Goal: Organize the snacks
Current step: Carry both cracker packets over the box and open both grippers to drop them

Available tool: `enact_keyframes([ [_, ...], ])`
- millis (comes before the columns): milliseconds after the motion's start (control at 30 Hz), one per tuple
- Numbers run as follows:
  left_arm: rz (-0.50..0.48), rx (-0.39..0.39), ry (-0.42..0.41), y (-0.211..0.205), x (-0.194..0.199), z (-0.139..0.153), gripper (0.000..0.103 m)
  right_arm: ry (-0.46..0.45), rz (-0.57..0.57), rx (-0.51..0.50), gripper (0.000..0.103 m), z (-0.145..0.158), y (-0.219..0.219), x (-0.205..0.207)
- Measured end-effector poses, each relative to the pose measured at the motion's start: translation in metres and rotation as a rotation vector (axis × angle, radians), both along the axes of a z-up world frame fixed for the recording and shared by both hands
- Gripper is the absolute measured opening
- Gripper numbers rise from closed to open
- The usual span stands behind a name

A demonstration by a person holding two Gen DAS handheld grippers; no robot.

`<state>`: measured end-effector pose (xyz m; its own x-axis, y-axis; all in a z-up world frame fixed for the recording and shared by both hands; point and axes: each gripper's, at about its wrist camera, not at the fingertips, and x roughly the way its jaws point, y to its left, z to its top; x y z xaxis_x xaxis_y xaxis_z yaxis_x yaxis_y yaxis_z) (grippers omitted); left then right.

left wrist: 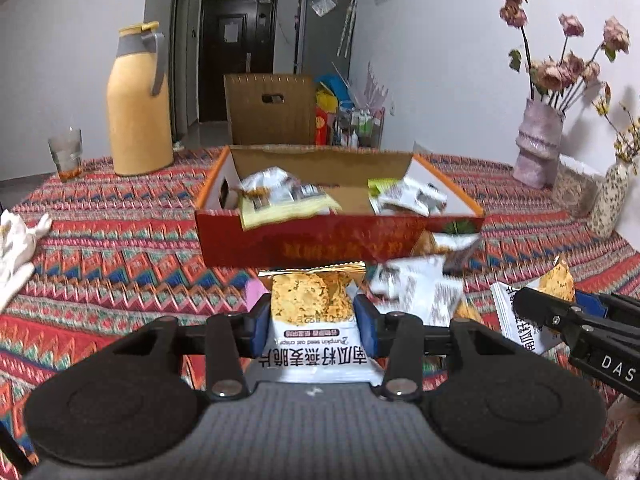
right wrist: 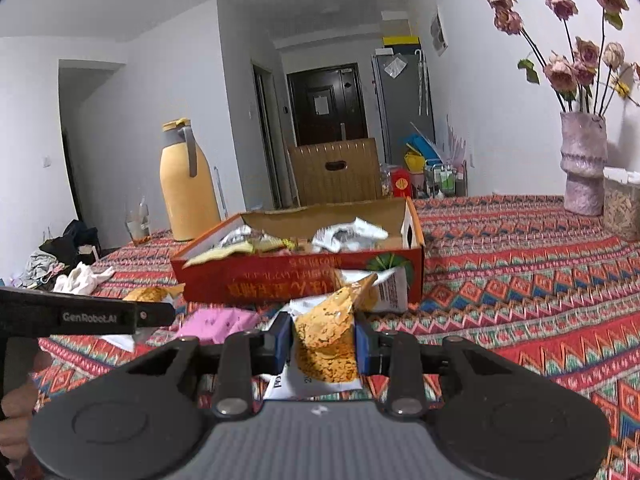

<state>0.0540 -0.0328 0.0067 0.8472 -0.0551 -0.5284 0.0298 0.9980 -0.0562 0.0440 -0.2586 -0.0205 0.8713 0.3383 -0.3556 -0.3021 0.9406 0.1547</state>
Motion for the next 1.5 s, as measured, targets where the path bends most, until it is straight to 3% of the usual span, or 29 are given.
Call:
enact_keyframes([
  [800, 0.075, -0.007, -0.098, 0.034, 0.088, 0.059, 0.044, -0.055, -0.027, -0.008, 0.031, 0.052, 0.034, 0.107],
  [1167, 0.117, -0.047, -0.073, 0.044, 0.141, 0.055, 0.044, -0.058, -0.034, -0.038, 0.031, 0.062, 0.048, 0.156],
  [1500, 0.146, -0.067, -0.040, 0.043, 0.183, 0.028, 0.044, -0.023, -0.054, -0.028, 0.031, 0.039, 0.057, 0.206],
])
